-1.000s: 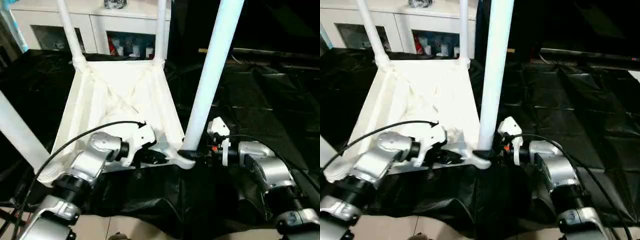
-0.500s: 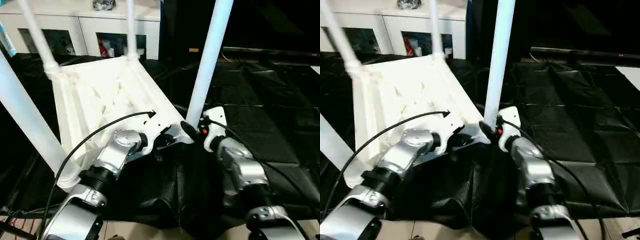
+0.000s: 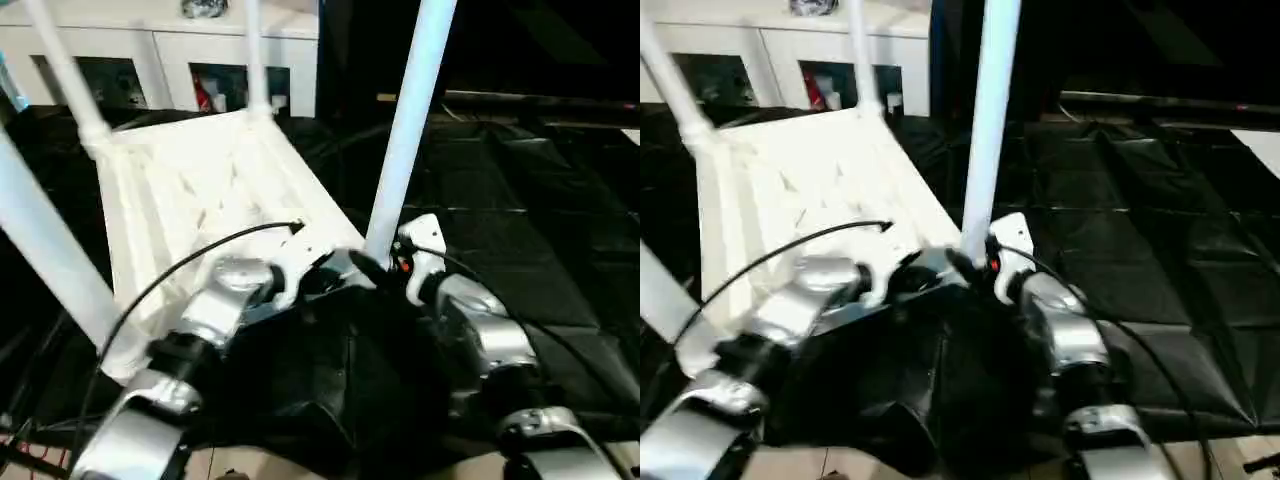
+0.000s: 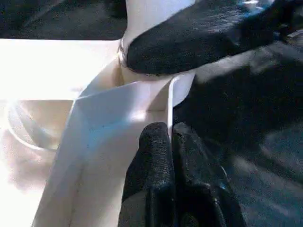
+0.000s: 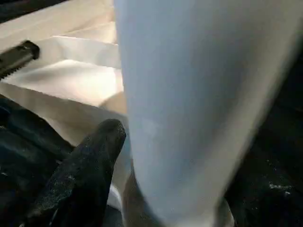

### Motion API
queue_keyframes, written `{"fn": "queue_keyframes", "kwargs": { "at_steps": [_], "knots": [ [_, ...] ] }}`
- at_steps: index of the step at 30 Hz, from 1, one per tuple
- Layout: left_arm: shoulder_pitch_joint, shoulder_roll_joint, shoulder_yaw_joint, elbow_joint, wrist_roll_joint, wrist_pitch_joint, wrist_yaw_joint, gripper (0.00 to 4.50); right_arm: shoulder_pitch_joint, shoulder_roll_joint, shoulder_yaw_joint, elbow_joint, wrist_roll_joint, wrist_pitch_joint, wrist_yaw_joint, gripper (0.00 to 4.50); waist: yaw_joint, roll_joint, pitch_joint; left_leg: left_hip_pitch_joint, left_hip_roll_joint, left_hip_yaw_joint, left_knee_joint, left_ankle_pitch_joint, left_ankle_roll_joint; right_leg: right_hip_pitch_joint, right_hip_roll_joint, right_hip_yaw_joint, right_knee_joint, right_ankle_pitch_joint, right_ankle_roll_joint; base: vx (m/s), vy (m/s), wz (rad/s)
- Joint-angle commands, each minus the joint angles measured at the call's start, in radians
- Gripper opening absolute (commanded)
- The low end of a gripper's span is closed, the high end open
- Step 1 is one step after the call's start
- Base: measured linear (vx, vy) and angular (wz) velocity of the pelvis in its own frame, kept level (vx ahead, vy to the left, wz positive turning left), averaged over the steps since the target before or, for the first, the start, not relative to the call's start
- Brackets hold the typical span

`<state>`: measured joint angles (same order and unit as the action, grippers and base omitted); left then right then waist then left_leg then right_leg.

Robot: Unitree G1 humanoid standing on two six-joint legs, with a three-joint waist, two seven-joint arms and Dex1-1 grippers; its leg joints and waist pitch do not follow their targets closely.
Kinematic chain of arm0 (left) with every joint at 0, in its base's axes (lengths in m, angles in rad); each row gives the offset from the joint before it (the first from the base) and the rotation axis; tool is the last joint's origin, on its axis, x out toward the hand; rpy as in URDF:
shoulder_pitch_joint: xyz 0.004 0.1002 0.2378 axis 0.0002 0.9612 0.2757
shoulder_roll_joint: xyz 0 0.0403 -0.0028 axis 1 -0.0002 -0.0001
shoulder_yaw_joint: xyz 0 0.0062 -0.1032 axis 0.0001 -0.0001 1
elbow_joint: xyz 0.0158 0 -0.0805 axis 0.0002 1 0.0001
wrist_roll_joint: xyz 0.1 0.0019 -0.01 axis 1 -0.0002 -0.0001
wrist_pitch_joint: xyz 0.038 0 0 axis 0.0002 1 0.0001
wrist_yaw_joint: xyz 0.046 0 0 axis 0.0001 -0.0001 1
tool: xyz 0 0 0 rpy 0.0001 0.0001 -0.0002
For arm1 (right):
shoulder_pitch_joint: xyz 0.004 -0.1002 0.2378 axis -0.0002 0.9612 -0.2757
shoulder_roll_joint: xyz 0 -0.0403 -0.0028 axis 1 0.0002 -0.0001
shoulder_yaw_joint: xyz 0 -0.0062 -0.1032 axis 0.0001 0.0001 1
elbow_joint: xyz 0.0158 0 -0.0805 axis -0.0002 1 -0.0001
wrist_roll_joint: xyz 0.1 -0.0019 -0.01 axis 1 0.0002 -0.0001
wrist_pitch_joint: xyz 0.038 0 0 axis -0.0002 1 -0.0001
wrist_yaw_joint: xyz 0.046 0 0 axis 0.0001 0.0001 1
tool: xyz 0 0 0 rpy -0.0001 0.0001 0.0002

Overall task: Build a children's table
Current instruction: Rotate leg to tighten

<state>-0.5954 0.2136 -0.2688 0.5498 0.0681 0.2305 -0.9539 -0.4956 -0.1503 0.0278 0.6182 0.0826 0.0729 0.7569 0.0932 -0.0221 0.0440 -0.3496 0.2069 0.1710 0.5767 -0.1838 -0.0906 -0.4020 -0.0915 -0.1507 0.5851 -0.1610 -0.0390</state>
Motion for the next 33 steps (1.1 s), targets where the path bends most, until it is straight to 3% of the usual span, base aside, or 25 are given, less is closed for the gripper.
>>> {"fn": "queue_keyframes", "kwargs": {
  "at_steps": [1, 5, 9, 11, 17, 23, 26, 28, 29, 31, 33],
  "knots": [
    [0.0, -0.01, -0.025, -0.094, -0.073, -0.055, -0.091, 0.0, 0.021, -0.018, 0.077, -0.01, 0.024, 0.022, 0.149, 3.18, 0.004, -0.004, -0.062, 0.001, 0.035, -0.004, -0.061, -0.178, 0.076, 0.06, -0.075, 0.071, -0.076, -0.318, -0.122, 0.0, 0.0, 0.0],
    [0.024, 0.039, -0.04, -0.132, -0.087, -0.052, -0.179, 0.0, 0.031, -0.093, 0.085, -0.049, 0.06, 0.062, 0.301, 3.18, 0.014, -0.004, -0.062, 0.001, 0.036, -0.002, -0.06, -0.17, 0.085, 0.061, -0.073, 0.073, -0.07, -0.273, -0.145, 0.0, 0.0, 0.0],
    [0.043, 0.081, -0.048, -0.166, -0.105, -0.041, -0.253, 0.0, 0.04, -0.145, 0.098, -0.065, 0.066, 0.06, 0.401, 3.18, 0.02, -0.003, -0.062, 0.0, 0.037, -0.002, -0.06, -0.173, 0.08, 0.062, -0.074, 0.072, -0.07, -0.29, -0.14, 0.0, 0.0, 0.0],
    [0.047, 0.097, -0.048, -0.171, -0.106, -0.042, -0.276, 0.0, 0.04, -0.155, 0.099, -0.063, 0.069, 0.067, 0.424, 3.18, 0.019, -0.005, -0.061, 0.0, 0.037, -0.002, -0.06, -0.171, 0.076, 0.061, -0.072, 0.071, -0.07, -0.292, -0.141, 0.0, 0.0, 0.0],
    [0.061, 0.139, -0.049, -0.198, -0.121, -0.029, -0.329, 0.0, 0.045, -0.171, 0.111, -0.083, 0.102, 0.107, 0.48, 2.62, 0.021, -0.005, -0.063, 0.0, 0.038, -0.003, -0.06, -0.158, 0.073, 0.061, -0.072, 0.071, -0.066, -0.277, -0.145, 0.0, 0.0, 0.0],
    [0.066, 0.138, -0.052, -0.205, -0.122, -0.017, -0.329, 0.0, 0.064, -0.16, 0.124, -0.109, 0.112, 0.126, 0.494, 2.49, 0.022, -0.006, -0.062, 0.001, 0.036, -0.003, -0.06, -0.168, 0.064, 0.062, -0.072, 0.071, -0.068, -0.295, -0.137, 0.0, 0.0, 0.0],
    [0.061, 0.12, -0.048, -0.192, -0.111, -0.009, -0.287, 0.0, 0.082, -0.148, 0.132, -0.123, 0.112, 0.128, 0.485, 2.47, 0.023, -0.007, -0.063, 0.001, 0.037, -0.003, -0.059, -0.16, 0.065, 0.061, -0.072, 0.072, -0.067, -0.284, -0.137, 0.0, 0.0, 0.0],
    [0.019, 0.062, -0.01, -0.122, -0.076, -0.02, -0.133, 0.0, 0.086, -0.105, 0.113, -0.088, 0.097, 0.094, 0.39, 2.47, 0.025, -0.009, -0.062, 0.003, 0.034, -0.001, -0.059, -0.165, 0.062, 0.059, -0.073, 0.072, -0.072, -0.298, -0.134, 0.0, 0.0, 0.0],
    [0.019, 0.062, -0.01, -0.122, -0.076, -0.021, -0.132, 0.0, 0.086, -0.105, 0.113, -0.088, 0.097, 0.093, 0.389, 2.47, 0.025, -0.008, -0.062, 0.002, 0.033, -0.002, -0.059, -0.169, 0.058, 0.06, -0.074, 0.071, -0.071, -0.308, -0.132, 0.0, 0.0, 0.0],
    [-0.025, 0.01, 0.022, -0.061, -0.057, -0.009, 0.003, 0.0, 0.063, -0.038, 0.072, -0.018, 0.071, 0.074, 0.211, 2.47, 0.018, -0.007, -0.054, 0.006, 0.028, -0.002, -0.06, -0.207, 0.041, 0.053, -0.074, 0.065, -0.091, -0.426, -0.096, 0.0, 0.0, 0.0],
    [-0.042, -0.008, 0.03, -0.038, -0.047, 0.0, 0.052, 0.0, 0.051, -0.007, 0.054, 0.018, 0.055, 0.059, 0.118, 2.47, 0.017, -0.003, -0.058, 0.008, 0.024, -0.007, -0.057, -0.219, 0.025, 0.057, -0.08, 0.059, -0.099, -0.491, -0.065, 0.0, 0.0, 0.0]
  ]
}}
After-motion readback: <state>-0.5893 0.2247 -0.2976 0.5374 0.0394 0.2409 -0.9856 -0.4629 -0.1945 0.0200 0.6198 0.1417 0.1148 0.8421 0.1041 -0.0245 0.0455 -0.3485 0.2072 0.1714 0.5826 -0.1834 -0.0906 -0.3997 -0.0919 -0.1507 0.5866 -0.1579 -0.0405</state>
